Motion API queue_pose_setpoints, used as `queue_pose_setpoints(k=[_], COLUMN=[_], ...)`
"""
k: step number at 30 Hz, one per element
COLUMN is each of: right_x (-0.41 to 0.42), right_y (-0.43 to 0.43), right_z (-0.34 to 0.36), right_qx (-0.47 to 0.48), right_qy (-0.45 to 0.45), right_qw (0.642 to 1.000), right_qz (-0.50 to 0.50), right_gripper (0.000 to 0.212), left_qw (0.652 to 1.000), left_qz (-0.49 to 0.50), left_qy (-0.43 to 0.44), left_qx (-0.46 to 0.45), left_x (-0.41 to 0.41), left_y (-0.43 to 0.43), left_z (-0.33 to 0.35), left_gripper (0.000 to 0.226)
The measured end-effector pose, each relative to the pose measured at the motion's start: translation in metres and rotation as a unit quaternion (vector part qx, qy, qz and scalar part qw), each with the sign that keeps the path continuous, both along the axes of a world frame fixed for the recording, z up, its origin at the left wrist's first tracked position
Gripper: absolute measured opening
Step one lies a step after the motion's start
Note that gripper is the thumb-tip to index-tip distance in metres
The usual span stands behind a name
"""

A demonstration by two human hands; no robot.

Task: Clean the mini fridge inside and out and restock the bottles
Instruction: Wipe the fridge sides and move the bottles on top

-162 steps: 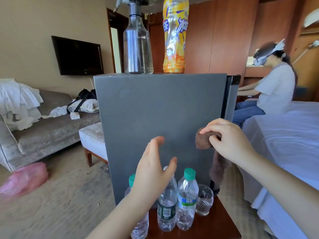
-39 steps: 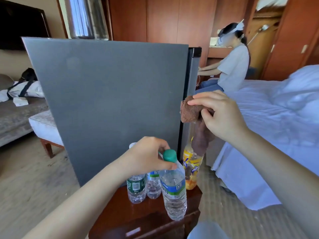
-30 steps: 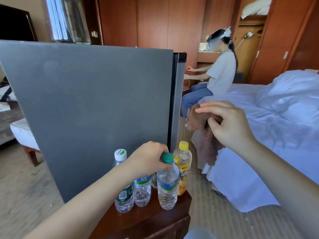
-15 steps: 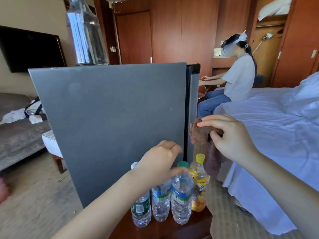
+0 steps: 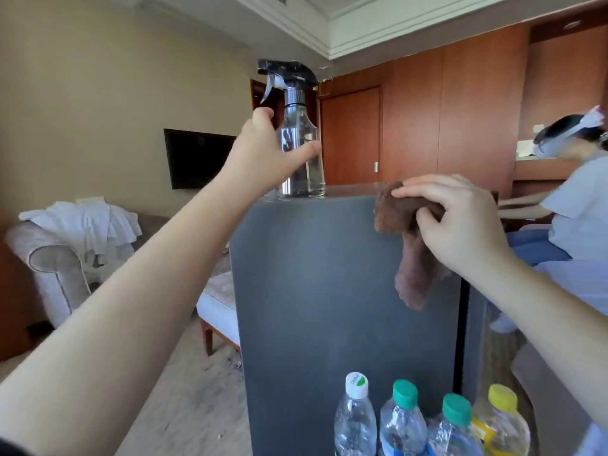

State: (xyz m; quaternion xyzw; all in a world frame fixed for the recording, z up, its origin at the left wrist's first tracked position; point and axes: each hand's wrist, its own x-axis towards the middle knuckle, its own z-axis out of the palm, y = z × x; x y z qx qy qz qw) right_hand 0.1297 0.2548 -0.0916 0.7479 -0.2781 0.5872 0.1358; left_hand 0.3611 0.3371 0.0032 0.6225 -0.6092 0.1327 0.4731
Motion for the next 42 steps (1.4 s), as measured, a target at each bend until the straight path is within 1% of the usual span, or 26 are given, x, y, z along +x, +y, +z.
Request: queue_pose_setpoints(k=[1,3,5,7,9,10,14,16,18,19,20,22,24,25,27,29,31,34,39,42], right_x=[0.007,0.018,0.027,0.033,0.039,0.042,0.047,0.047,0.047,0.048,0.05,0.059,0.072,0.076,0.081,0.081,0.081,0.077,0.071,0.07], right_y=[0.0,-0.003,-0.007,-0.012,-0.017,-0.02,-0.027,-0.029,-0.027,-0.024,-0.019,0.0,0.022,0.029,0.034,0.036,0.041,0.051,0.056,0.058], right_z=[0.007,0.017,0.024,0.03,0.031,0.029,0.019,0.018,0.015,0.013,0.009,-0.003,-0.022,-0.034,-0.058,-0.08,-0.098,-0.123,-0.148,-0.16], right_qx=[-0.002,-0.008,-0.012,-0.006,0.008,0.019,0.041,0.037,0.029,0.026,0.028,0.021,-0.004,-0.008,0.014,0.043,0.074,0.11,0.138,0.161], right_qy=[0.002,0.015,0.024,0.012,-0.003,0.0,0.037,0.035,0.025,0.017,0.007,0.011,0.05,0.066,0.079,0.086,0.088,0.091,0.084,0.096], right_qw=[1.0,1.0,1.0,1.0,1.0,1.0,0.998,0.998,0.999,0.999,0.999,0.999,0.997,0.995,0.992,0.988,0.985,0.981,0.976,0.973], right_qz=[0.007,0.015,0.012,0.007,0.001,-0.002,-0.018,-0.023,-0.028,-0.027,-0.019,0.024,0.062,0.077,0.101,0.119,0.131,0.133,0.143,0.138], right_gripper=[0.053,0.054,0.054,0.053,0.051,0.051,0.046,0.044,0.044,0.045,0.047,0.05,0.048,0.048,0.049,0.052,0.052,0.053,0.052,0.054], left_qw=[0.999,0.994,0.99,0.987,0.984,0.983,0.988,0.99,0.987,0.986,0.987,0.99,0.989,0.985,0.978,0.976,0.971,0.963,0.945,0.934], left_qz=[0.017,0.033,0.035,0.021,0.005,-0.002,0.009,-0.005,-0.049,-0.062,-0.071,-0.089,-0.128,-0.147,-0.158,-0.144,-0.127,-0.092,-0.037,-0.037], left_qy=[0.005,0.026,0.049,0.09,0.13,0.143,0.14,0.138,0.156,0.154,0.141,0.098,0.077,0.083,0.108,0.13,0.155,0.179,0.176,0.191], left_qx=[0.044,0.097,0.126,0.135,0.125,0.115,0.062,0.036,0.004,-0.015,-0.034,-0.037,0.002,0.032,0.077,0.1,0.132,0.181,0.273,0.301], left_x=[0.001,0.003,0.003,0.008,0.013,0.015,0.019,0.022,0.026,0.028,0.029,0.03,0.028,0.026,0.028,0.032,0.035,0.038,0.026,0.014], left_y=[-0.005,-0.017,-0.031,-0.047,-0.061,-0.067,-0.074,-0.062,-0.04,-0.023,-0.006,0.033,0.068,0.082,0.098,0.105,0.109,0.112,0.112,0.109], left_z=[0.009,0.02,0.025,0.023,0.017,0.014,0.009,0.01,0.012,0.011,0.008,-0.005,-0.03,-0.047,-0.091,-0.14,-0.19,-0.268,-0.385,-0.424], left_gripper=[0.094,0.095,0.089,0.091,0.091,0.088,0.061,0.063,0.077,0.079,0.077,0.069,0.068,0.07,0.073,0.072,0.062,0.064,0.081,0.09])
